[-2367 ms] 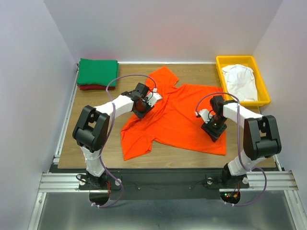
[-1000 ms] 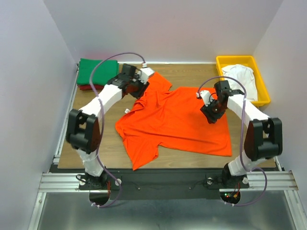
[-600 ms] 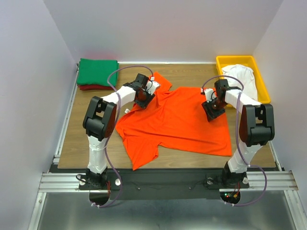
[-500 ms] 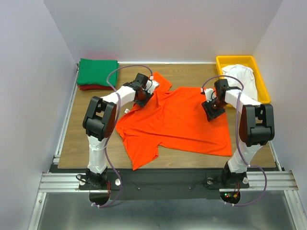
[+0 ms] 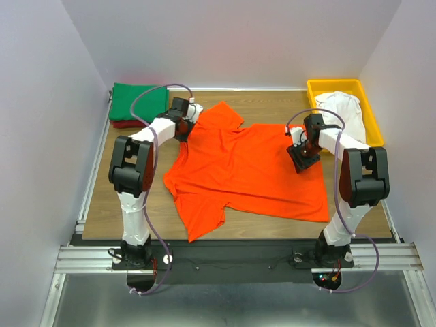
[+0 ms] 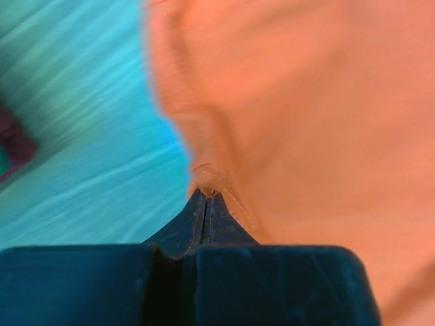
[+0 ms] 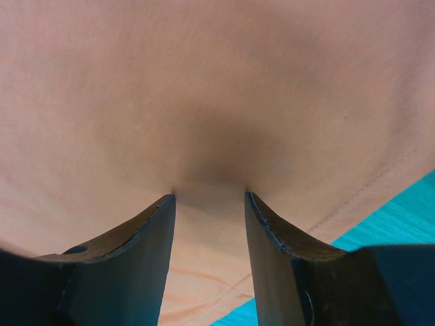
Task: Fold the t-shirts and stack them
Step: Flatten the tshirt out
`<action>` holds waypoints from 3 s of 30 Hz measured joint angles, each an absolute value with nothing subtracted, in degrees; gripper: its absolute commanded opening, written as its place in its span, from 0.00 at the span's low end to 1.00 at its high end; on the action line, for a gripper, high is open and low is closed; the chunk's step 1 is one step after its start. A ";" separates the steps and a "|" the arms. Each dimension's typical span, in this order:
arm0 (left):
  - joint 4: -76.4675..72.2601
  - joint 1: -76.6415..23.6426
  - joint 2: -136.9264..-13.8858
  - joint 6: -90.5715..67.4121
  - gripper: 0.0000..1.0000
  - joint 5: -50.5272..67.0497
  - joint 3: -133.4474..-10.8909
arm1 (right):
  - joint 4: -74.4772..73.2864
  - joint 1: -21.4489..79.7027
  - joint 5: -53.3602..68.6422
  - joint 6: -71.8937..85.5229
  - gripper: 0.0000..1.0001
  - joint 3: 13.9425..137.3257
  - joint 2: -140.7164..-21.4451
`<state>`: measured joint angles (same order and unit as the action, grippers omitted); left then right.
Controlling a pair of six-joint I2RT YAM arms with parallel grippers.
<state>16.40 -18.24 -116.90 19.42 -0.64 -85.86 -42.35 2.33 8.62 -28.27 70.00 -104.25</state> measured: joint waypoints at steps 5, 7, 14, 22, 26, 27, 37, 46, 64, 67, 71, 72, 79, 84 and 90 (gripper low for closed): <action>16.69 -12.60 -116.81 21.06 0.40 -0.21 -85.86 | -42.00 2.33 8.56 -29.19 0.51 69.38 -104.71; 16.97 -11.14 -116.81 21.67 0.40 0.10 -85.86 | -42.00 2.33 8.93 -29.78 0.51 69.43 -104.71; 16.91 -10.98 -115.02 22.02 0.41 7.31 -87.05 | -41.30 1.76 11.62 -29.12 0.47 75.29 -104.68; 14.02 -15.62 -119.44 19.29 0.40 16.69 -106.30 | -34.74 -1.91 11.81 -23.31 0.39 87.68 -110.24; 12.19 -17.23 -127.17 14.61 0.39 21.71 -115.28 | -33.26 -3.03 11.57 -20.14 0.37 89.47 -114.74; 11.94 -17.41 -128.95 13.45 0.39 22.41 -116.27 | -32.97 -3.07 11.57 -19.22 0.36 89.69 -116.03; 13.47 -17.19 -142.04 4.95 0.37 20.67 -119.81 | -32.32 -2.94 10.50 -16.49 0.37 91.48 -121.23; 20.03 -12.40 -146.69 1.67 0.37 15.62 -129.93 | -31.66 -2.94 10.07 -16.32 0.38 97.58 -125.58; 17.12 -9.26 -144.22 4.45 0.71 19.55 -126.10 | -28.86 -2.94 10.39 -15.90 0.38 102.43 -129.36; 18.68 -12.21 -145.27 4.86 0.71 18.09 -130.72 | -28.67 -2.94 10.50 -15.90 0.38 102.37 -129.34; 18.72 -14.94 -145.86 5.08 0.68 16.43 -133.67 | -28.64 -2.94 10.52 -16.03 0.38 102.26 -129.25; 19.16 -15.38 -146.26 5.06 0.68 16.12 -134.28 | -28.64 -2.94 10.55 -16.08 0.38 102.26 -129.25; 22.57 -14.92 -151.41 5.26 0.66 12.75 -138.04 | -28.62 -2.94 10.79 -16.12 0.38 102.26 -129.25; 23.75 -14.79 -151.48 5.87 0.54 9.13 -138.15 | -28.62 -2.94 10.98 -16.10 0.38 102.26 -129.25; 24.67 -14.92 -151.48 7.92 0.05 6.72 -138.15 | -28.62 -2.94 10.96 -16.14 0.39 102.26 -129.25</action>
